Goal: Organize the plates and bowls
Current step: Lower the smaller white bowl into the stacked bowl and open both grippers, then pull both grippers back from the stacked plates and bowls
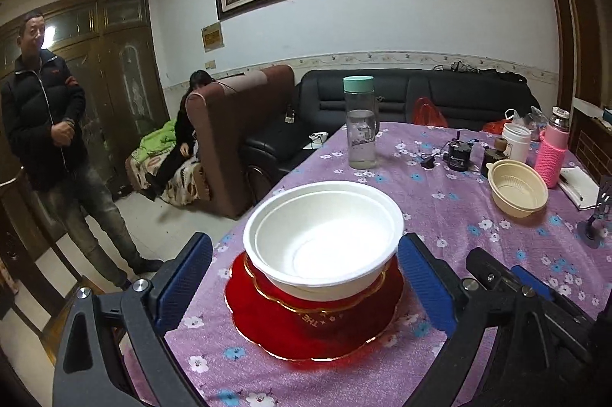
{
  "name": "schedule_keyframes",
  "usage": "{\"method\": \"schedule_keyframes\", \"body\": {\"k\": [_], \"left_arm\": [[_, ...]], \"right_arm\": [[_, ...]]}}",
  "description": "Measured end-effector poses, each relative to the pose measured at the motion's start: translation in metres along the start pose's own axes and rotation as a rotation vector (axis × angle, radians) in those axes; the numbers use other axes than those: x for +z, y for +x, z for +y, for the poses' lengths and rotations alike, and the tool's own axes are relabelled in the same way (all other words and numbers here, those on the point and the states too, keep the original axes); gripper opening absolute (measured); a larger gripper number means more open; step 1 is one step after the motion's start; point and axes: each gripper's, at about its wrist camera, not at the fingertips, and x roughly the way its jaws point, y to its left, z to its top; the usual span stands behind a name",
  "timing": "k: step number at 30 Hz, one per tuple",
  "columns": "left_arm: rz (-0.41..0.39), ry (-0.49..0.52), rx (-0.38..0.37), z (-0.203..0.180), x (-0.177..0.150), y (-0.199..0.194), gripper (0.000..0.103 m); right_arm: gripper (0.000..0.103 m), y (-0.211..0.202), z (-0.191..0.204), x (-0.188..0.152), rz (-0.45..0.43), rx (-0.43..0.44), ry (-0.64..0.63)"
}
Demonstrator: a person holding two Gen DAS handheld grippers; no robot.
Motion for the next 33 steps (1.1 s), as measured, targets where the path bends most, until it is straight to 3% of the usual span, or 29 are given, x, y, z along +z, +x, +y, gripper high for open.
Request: {"method": "schedule_keyframes", "body": {"k": [23, 33], "left_arm": [[0.041, 0.017, -0.081, -0.013, -0.007, -0.009, 0.098], [0.043, 0.012, -0.123, -0.023, -0.007, -0.008, 0.098]], "right_arm": [[0.072, 0.008, -0.016, -0.005, 0.012, -0.037, 0.012], [0.072, 0.008, -0.016, 0.0, -0.025, -0.086, -0.042]]}}
